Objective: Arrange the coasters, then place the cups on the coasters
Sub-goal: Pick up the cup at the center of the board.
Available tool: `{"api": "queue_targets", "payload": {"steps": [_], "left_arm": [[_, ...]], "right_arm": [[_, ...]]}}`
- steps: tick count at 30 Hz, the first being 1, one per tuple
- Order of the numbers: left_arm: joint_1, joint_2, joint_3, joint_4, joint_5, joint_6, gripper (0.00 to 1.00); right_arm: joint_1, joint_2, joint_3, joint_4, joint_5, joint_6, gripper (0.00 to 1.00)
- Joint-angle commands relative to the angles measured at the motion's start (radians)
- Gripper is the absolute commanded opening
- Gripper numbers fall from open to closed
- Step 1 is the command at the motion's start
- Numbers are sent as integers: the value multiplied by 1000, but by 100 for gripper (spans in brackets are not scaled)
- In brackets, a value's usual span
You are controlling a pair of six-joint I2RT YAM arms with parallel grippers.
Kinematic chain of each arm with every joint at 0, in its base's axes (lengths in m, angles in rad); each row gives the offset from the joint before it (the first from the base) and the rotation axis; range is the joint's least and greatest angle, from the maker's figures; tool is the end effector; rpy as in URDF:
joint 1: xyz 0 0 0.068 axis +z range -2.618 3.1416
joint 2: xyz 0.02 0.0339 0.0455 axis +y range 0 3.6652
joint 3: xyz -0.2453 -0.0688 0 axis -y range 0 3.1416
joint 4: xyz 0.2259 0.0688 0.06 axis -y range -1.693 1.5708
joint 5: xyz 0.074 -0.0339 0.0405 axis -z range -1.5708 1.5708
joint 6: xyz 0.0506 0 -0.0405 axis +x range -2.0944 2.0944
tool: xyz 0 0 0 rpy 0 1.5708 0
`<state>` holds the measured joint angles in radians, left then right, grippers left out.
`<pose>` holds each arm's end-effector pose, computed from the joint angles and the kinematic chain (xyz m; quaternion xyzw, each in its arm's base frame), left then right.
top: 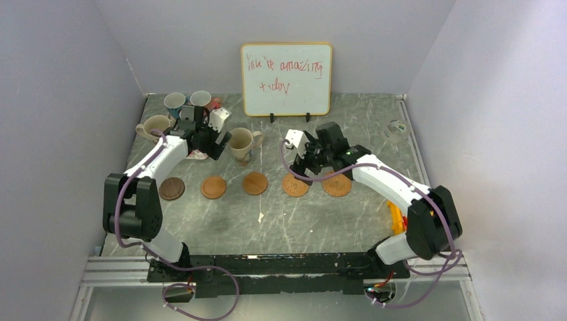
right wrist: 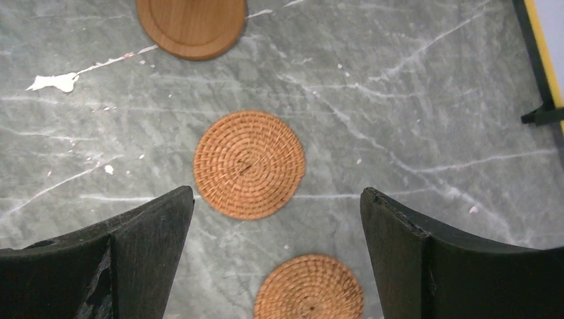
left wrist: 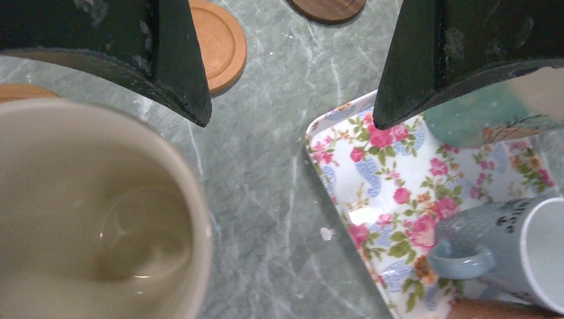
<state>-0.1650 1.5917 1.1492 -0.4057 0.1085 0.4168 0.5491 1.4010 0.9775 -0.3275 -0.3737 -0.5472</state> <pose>0.3317 -0.0608 0.2230 0.2863 0.8893 -0.0060 0.3565 0.2443 0.1711 0.2345 -0.5328 0.7306 0.1707 0.3914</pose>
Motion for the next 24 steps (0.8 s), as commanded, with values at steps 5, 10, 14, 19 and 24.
{"api": "queue_targets", "payload": {"steps": [5,10,14,19,24], "left_arm": [[84,-134,-43,21,49,-12,96],[150,-234,-137,30,74,0,96],[198,-318,-199,16,121,2,96],[200,-401,-308,39,210,10,96],[200,-490,-386,83,236,47,96]], "right_arm": [[0,203,319,-82,-53,-136,100],[0,342,531,-195,-82,-236,100],[-1,440,658,-250,-127,-304,100],[0,562,809,-311,-227,-340,97],[-3,683,967,-350,-322,-337,93]]}}
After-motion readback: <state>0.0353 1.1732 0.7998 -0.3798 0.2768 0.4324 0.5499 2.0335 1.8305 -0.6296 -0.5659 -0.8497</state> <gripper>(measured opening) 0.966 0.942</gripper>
